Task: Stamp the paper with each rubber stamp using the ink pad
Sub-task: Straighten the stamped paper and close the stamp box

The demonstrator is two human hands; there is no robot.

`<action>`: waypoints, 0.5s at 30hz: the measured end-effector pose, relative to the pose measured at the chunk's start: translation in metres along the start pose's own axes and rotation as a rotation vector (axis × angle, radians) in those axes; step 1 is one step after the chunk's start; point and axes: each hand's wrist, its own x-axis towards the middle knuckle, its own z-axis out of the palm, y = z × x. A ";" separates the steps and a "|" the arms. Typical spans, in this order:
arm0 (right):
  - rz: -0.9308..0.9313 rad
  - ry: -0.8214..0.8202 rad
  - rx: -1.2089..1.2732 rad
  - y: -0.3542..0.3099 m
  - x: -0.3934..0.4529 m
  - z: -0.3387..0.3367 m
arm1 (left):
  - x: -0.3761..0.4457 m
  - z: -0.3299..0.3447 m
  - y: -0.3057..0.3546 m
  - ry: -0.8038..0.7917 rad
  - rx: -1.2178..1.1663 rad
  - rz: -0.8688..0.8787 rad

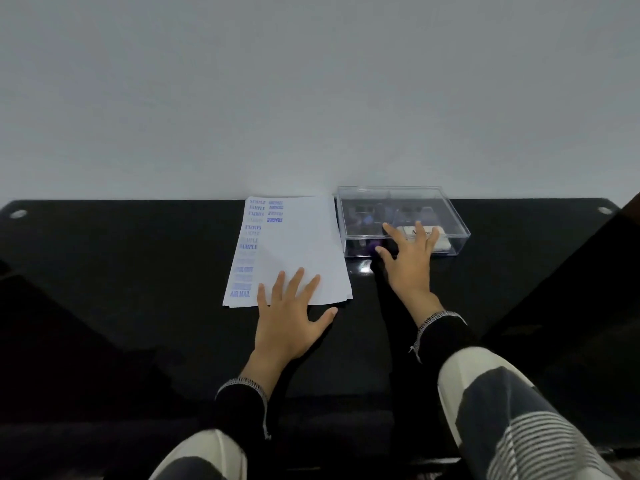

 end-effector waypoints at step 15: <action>-0.047 -0.137 -0.108 -0.001 0.035 0.000 | 0.000 -0.003 0.001 -0.041 -0.008 -0.001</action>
